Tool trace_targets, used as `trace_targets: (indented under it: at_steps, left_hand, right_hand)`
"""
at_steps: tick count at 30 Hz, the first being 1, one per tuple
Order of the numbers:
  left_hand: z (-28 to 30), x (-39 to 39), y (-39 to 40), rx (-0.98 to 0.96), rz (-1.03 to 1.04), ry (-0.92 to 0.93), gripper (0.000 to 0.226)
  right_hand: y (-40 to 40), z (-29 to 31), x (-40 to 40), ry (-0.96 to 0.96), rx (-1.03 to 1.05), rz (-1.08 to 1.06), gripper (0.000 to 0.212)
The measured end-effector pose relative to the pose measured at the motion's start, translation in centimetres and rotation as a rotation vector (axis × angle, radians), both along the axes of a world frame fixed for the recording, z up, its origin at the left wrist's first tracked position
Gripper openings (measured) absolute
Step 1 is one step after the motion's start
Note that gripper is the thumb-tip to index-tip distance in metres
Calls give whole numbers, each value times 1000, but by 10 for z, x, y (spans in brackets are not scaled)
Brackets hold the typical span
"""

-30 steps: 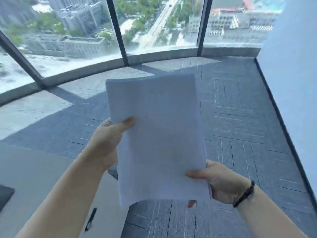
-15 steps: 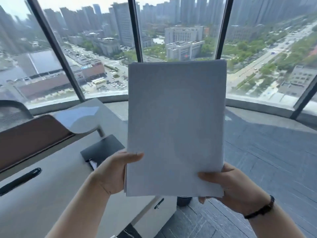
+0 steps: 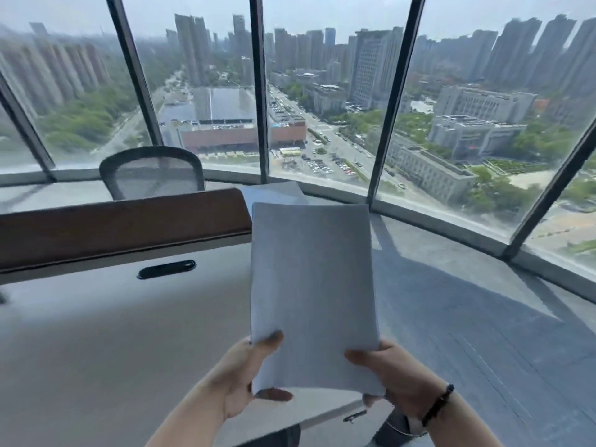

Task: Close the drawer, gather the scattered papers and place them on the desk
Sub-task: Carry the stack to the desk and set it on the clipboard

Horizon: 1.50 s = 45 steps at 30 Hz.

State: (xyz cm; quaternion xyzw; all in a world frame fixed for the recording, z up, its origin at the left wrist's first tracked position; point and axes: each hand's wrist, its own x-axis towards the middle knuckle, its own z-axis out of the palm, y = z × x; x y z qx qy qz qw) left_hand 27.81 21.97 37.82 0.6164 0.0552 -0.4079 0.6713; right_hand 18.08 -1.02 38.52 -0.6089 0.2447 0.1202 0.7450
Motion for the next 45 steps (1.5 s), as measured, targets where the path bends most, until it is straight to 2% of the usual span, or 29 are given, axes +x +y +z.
trace_targets:
  at_steps: [3, 7, 12, 15, 19, 25, 30, 36, 39, 42, 45]
  left_hand:
    - [-33, 32, -3, 92, 86, 16, 28]
    - [-87, 85, -20, 154, 165, 74, 31]
    - [-141, 146, -50, 199, 177, 148, 28]
    - [-161, 176, -65, 205, 138, 173, 25]
    - [-182, 209, -78, 249, 132, 203, 32]
    - [-225, 251, -90, 398, 242, 150, 30]
    - [-250, 262, -90, 543, 229, 57, 24]
    - [-259, 264, -92, 701, 225, -107, 9]
    - [-259, 258, -95, 790, 209, -189, 6]
    - [-260, 254, -98, 821, 241, -221, 20]
    - [-259, 252, -101, 834, 274, -179, 18]
  right_hand:
    - [0, -29, 49, 72, -87, -18, 22]
    - [-7, -73, 113, 151, -176, -74, 23]
    - [-32, -115, 180, 257, -264, -117, 34]
    - [-47, -136, 214, 332, -257, -118, 48]
    - [-64, -167, 254, 395, -238, -100, 47]
    - [-87, -222, 306, 432, -214, -62, 36]
    - [-97, -265, 314, 487, -208, -87, 33]
    - [-113, -287, 322, 413, -373, -218, 31]
    - [-116, -287, 326, 436, -594, -105, 27]
    - [-115, -285, 322, 462, -855, 58, 33]
    - [-112, -285, 316, 454, -952, 86, 31]
